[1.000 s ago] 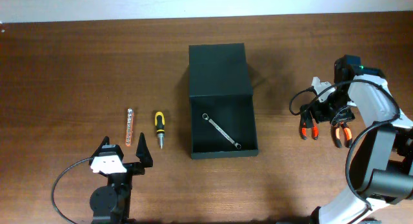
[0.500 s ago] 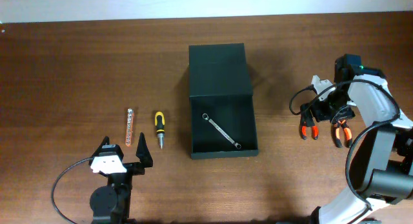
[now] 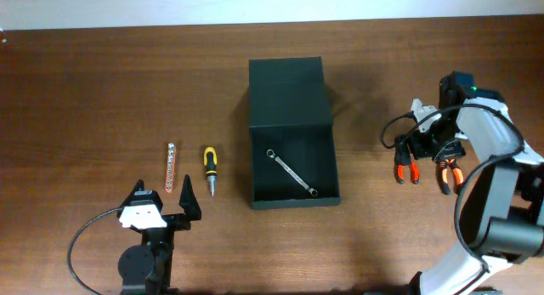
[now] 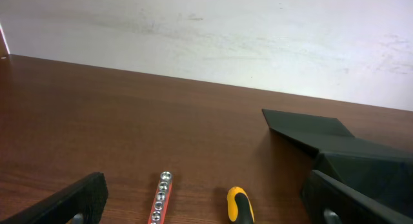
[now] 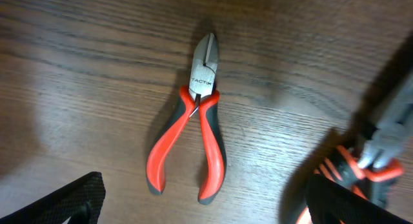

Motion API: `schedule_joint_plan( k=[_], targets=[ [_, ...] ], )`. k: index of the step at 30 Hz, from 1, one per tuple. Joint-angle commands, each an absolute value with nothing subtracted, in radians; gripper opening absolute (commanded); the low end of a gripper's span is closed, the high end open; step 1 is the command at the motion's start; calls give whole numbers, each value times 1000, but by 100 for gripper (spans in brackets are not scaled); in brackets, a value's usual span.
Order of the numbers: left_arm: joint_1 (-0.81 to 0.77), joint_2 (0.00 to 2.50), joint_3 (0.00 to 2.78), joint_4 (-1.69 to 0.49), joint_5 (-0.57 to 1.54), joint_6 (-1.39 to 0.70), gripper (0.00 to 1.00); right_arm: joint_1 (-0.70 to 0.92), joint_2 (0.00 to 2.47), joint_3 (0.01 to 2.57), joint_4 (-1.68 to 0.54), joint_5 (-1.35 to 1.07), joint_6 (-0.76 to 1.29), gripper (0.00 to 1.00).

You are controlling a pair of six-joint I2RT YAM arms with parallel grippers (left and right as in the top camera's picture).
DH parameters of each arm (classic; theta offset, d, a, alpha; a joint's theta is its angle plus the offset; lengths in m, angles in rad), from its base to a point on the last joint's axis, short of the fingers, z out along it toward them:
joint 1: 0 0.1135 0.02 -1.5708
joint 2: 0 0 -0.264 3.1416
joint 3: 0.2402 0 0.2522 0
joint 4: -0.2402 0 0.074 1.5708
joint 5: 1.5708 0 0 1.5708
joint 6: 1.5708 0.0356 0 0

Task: Pack container
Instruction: 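Align and close the right gripper on the red pliers' jaw end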

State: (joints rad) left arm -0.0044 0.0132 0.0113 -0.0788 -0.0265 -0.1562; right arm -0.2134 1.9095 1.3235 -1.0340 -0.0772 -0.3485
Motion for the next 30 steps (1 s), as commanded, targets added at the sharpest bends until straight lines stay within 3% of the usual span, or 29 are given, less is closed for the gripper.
schedule_joint_plan(
  k=[1,13,30],
  targets=[
    [-8,12,9,-83,-19,-140,99,-190,1961,1326,-1028,-91,-331,99],
    [-8,12,9,-83,-19,-140,99,-156,1986,1326,-981,-67,-226,99],
    [-8,12,9,-83,-19,-140,99,-156,1987,1326,-913,-67,-228,99]
  ],
)
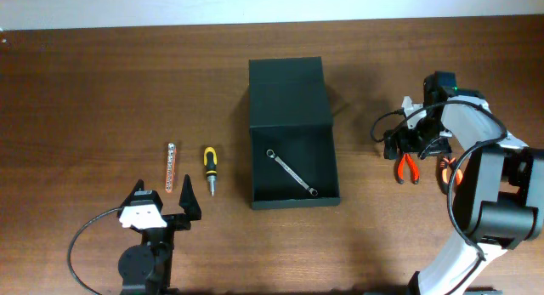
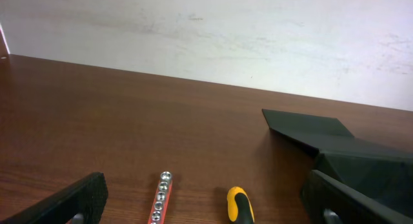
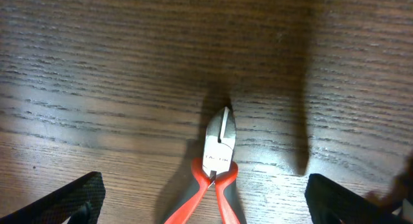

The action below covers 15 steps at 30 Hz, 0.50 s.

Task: Pack container
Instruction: 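Align and close the right gripper on the red pliers' jaw end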

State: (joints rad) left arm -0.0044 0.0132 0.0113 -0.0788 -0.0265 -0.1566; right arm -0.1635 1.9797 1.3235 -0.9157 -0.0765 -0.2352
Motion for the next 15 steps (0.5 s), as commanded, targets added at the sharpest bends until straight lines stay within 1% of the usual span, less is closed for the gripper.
schedule_joint_plan(
  k=[1,15],
  targets=[
    [-8,12,9,-83,-19,-140,99,-156,1987,1326,-912,-67,-227,99],
    [-8,12,9,-83,-19,-140,99,-156,2015,1326,-915,-64,-222,99]
  ],
)
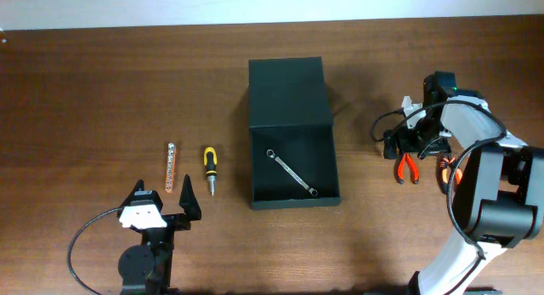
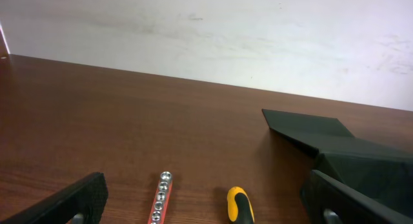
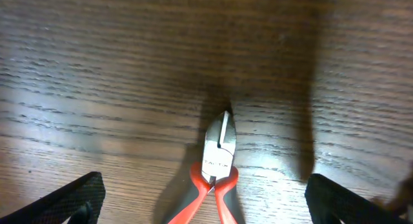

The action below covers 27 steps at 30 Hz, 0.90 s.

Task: Pack container
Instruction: 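Align and close the right gripper on the red pliers' jaw end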

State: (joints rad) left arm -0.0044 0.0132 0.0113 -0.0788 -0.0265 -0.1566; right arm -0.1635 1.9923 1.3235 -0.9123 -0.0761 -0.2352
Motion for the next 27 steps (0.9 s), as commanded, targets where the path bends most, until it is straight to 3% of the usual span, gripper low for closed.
schedule_joint_plan(
  k=[1,13,20,27],
  targets=[
    [-8,12,9,-83,-19,-140,99,-156,2016,1326,-915,-61,-217,99],
    [-8,12,9,-83,-19,-140,99,-157,2017,1326,-908,-15,-140,100],
    [-8,12,9,-83,-19,-140,99,-157,2017,1326,-912,-14,-140,73],
    [-8,12,9,-83,-19,-140,99,-157,2017,1326,-911,-14,-141,69]
  ],
)
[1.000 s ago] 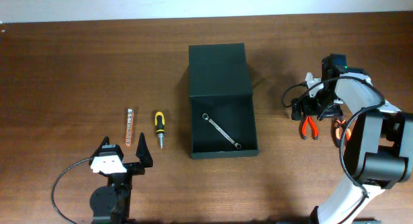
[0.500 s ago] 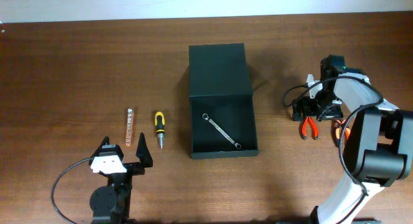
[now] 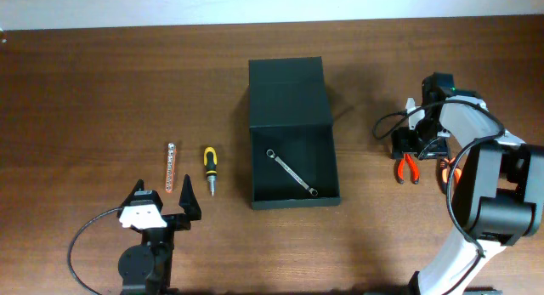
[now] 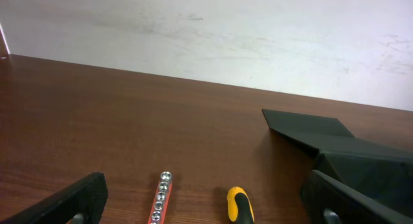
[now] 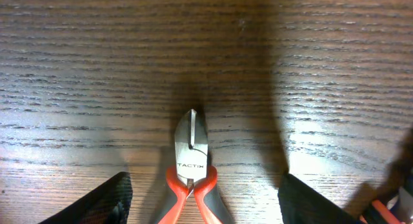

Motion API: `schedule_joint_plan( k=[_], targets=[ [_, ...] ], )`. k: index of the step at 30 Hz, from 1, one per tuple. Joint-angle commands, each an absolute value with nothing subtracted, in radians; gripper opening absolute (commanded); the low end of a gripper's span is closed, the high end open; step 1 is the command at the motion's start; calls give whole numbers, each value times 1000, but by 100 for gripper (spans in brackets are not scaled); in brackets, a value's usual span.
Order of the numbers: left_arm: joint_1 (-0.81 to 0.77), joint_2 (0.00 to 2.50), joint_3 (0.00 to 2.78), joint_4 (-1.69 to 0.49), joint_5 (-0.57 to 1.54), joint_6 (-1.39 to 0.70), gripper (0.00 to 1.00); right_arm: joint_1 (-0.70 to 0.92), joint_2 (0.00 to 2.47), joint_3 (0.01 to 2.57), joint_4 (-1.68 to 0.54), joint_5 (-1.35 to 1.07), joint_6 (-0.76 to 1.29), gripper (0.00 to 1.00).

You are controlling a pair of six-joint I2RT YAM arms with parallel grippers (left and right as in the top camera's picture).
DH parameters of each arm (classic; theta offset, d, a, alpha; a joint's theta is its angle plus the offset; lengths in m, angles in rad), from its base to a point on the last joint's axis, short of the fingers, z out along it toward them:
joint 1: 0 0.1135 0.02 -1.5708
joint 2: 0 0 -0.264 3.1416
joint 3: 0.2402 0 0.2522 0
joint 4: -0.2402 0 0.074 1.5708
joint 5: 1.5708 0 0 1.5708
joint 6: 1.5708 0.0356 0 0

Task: Pack container
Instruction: 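Align and close the right gripper on the red pliers' jaw end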

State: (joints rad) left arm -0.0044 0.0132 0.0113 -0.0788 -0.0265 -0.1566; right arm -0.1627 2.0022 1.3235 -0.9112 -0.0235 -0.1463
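The black box stands open mid-table with a wrench lying inside. Red-and-black cutting pliers lie on the wood, their head between my right gripper's open fingers, which straddle them without touching. From above, the right gripper sits over the pliers. A second orange-handled pair of pliers lies just right, partly hidden by the arm. My left gripper rests open near the front edge, behind a yellow-black screwdriver and a red socket rail.
The box lid lies flat behind the box. A black cable loops from the left arm at the front left. The right arm's cable curves beside the right gripper.
My right gripper has narrowed its opening and sits lower around the pliers' head, which is now centred between the fingers. The left arm has not moved.
First my right gripper hung wide open above the red pliers with the orange pair at its right. Then it was further back, only the pliers' head in view. Now its fingers straddle that head closely. The left gripper stayed still, open.
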Motion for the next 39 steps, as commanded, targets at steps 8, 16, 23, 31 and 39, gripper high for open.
schedule_joint_plan(
  k=[8,16,23,31,39],
  targets=[
    [-8,12,9,-83,-19,-140,99,-157,2017,1326,-908,-14,-141,61],
    [-8,12,9,-83,-19,-140,99,-157,2019,1326,-912,17,-141,61],
    [-8,12,9,-83,-19,-140,99,-157,2019,1326,-912,17,-141,62],
    [-8,12,9,-83,-19,-140,99,-157,2020,1326,-912,16,-140,52],
    [-8,12,9,-83,-19,-140,99,-157,2027,1326,-916,15,-141,52]
  ],
)
